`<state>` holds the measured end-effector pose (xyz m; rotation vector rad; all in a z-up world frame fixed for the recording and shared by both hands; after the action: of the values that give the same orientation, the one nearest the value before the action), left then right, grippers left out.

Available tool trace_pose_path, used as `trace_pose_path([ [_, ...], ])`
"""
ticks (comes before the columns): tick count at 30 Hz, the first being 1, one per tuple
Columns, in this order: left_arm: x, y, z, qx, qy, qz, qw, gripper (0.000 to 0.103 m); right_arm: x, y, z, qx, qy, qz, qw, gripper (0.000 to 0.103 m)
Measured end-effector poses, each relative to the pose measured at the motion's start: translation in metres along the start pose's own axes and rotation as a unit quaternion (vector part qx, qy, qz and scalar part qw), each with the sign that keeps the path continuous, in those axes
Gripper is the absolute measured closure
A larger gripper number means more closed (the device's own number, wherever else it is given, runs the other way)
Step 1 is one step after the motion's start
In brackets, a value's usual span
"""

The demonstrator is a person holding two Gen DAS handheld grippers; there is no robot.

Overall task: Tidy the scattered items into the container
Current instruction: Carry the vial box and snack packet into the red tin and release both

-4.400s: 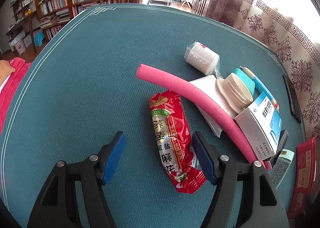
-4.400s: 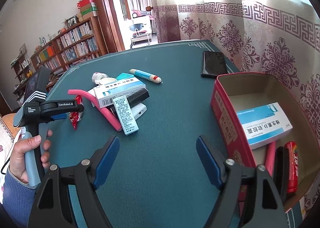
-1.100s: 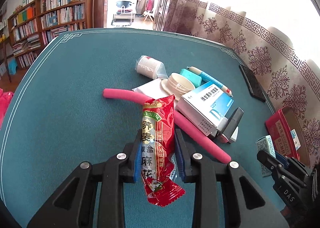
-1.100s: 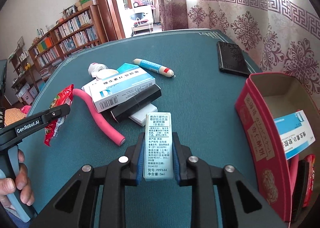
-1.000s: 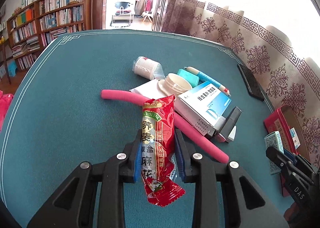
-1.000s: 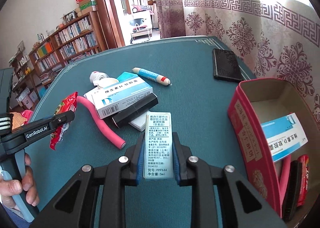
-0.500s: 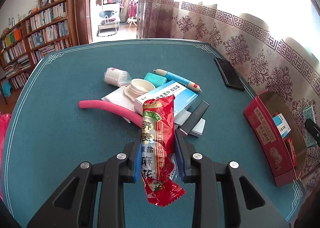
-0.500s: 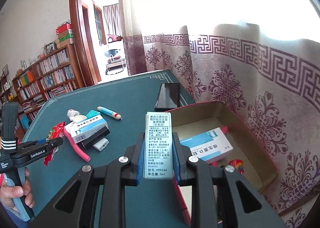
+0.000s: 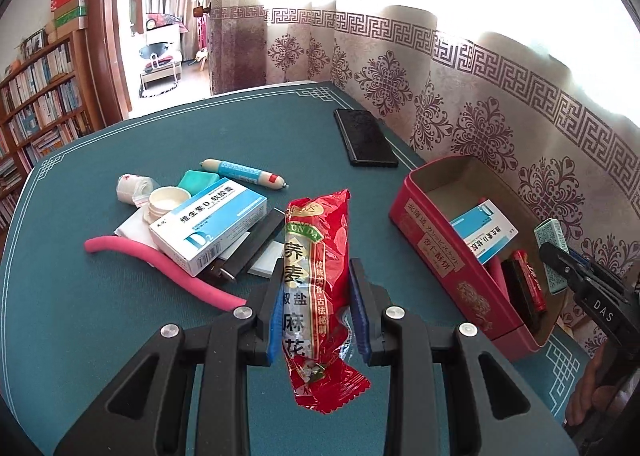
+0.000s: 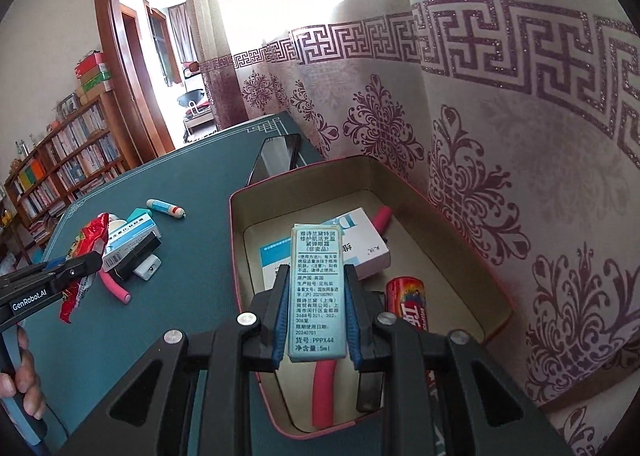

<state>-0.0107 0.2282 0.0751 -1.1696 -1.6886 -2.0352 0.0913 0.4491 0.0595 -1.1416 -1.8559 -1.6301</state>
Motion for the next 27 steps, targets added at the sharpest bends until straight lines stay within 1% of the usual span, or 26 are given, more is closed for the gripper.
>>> trace_pose_path([
  [5,0.007,0.001,0.024,-0.015,-0.016,0.003,0.9998,0.072,-0.005,-0.005,0.012,0.013,-0.022,-0.018,1.0,0.076],
  [10,0.013,0.002,0.045,-0.026,-0.033,0.007,0.9991,0.072,-0.008,-0.003,0.019,0.013,-0.027,-0.02,0.999,0.075],
  [12,0.015,0.002,0.053,-0.034,-0.038,0.006,0.9987,0.072,-0.009,-0.003,0.021,0.012,-0.028,-0.021,0.999,0.074],
  [15,0.021,0.0,0.068,-0.05,-0.044,0.005,0.9978,0.072,-0.011,-0.004,0.024,0.013,-0.032,-0.023,0.999,0.064],
  [17,0.024,-0.001,0.078,-0.059,-0.05,0.006,0.997,0.072,-0.011,-0.002,0.025,0.012,-0.033,-0.019,0.999,0.054],
  [18,0.026,-0.003,0.084,-0.062,-0.053,0.006,0.9966,0.072,-0.011,-0.001,0.026,0.011,-0.033,-0.017,0.999,0.051],
  [20,0.03,-0.007,0.095,-0.069,-0.059,0.004,0.9959,0.072,-0.01,0.002,0.025,0.007,-0.029,-0.01,0.999,0.035],
  [22,0.035,-0.012,0.106,-0.079,-0.064,0.0,0.9948,0.072,-0.009,0.005,0.024,0.002,-0.022,-0.002,1.0,0.031],
  [27,0.044,-0.026,0.13,-0.092,-0.078,-0.007,0.9926,0.072,-0.008,0.009,0.018,-0.004,-0.002,0.007,1.0,0.03],
])
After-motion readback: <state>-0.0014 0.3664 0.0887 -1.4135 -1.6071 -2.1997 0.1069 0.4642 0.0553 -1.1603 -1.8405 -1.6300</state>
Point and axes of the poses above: each gripper's, at about its wrist camera, not at the fingertips, and y roughly against the way its jaws point, z to its right, x to its top, the point moved 5 cm from there along -y, roughly the way its jaws point, and after that the axes turned 6 degrees about x, right-handed, at the moved point
